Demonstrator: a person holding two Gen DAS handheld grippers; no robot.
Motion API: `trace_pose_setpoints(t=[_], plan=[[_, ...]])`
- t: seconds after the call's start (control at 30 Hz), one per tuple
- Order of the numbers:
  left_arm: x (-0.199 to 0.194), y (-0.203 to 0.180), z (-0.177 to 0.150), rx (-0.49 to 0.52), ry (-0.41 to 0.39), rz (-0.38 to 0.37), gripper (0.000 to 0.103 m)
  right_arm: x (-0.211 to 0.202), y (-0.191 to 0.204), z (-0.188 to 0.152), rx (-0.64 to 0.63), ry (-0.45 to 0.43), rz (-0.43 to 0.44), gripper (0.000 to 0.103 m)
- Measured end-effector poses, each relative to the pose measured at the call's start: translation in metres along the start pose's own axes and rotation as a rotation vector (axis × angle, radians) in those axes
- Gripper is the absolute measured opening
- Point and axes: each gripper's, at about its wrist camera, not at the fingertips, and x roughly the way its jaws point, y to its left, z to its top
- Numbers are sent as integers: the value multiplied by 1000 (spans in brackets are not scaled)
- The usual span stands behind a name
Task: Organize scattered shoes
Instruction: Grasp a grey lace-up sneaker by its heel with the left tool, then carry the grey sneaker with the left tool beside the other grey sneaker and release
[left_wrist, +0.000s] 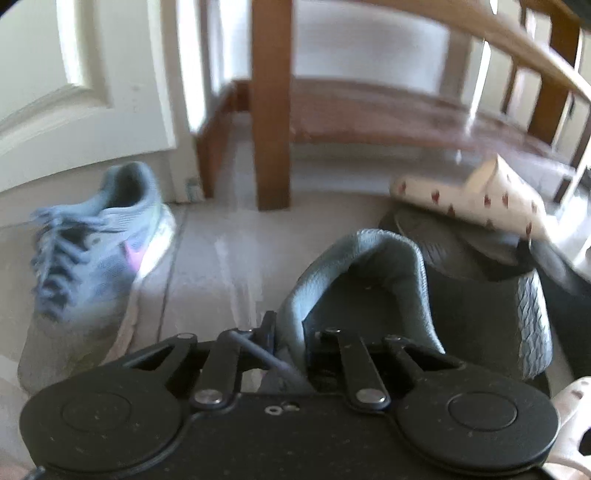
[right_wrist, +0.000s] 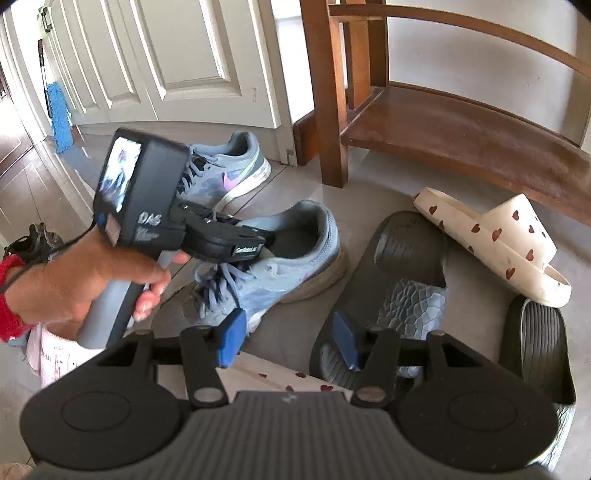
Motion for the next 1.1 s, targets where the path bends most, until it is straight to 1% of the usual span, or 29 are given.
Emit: trace_pose_setpoints(t=[0.07,0.23,0.33,0.37,0.43,0.53,0.6,0.7,0.8,0.9,1.1], plan=[[-14,6,-3,-37,-47,5,11,0,2,3,0,-11,3,56],[-68,33,-8,-147,-165,11,11,3,15,11,-21,-45,24,56],[-100,53,-1,-211,-231,12,11,6,26,18,-40,-67,49,56],[-113,62,7,-223,-263,22,11,7,29,20,-44,-74,56,56],[-132,80,19,-246,-307,48,11,10,35,25,-50,-81,73,56],[-155,111,33,-255,-368,130,11,14,52,36,-86,-95,90,56],[-163,134,40,-261,-390,186,11,19,63,42,-111,-100,97,56],[-162,171,47,-296,-386,243,12,27,78,56,-134,-106,107,56],[-146,201,48,-312,-359,277,12,33,93,67,-157,-101,109,56],[-127,218,47,-314,-329,284,12,37,111,77,-214,-95,93,56],[-65,245,36,-353,-251,274,12,45,133,81,-283,-56,54,56]])
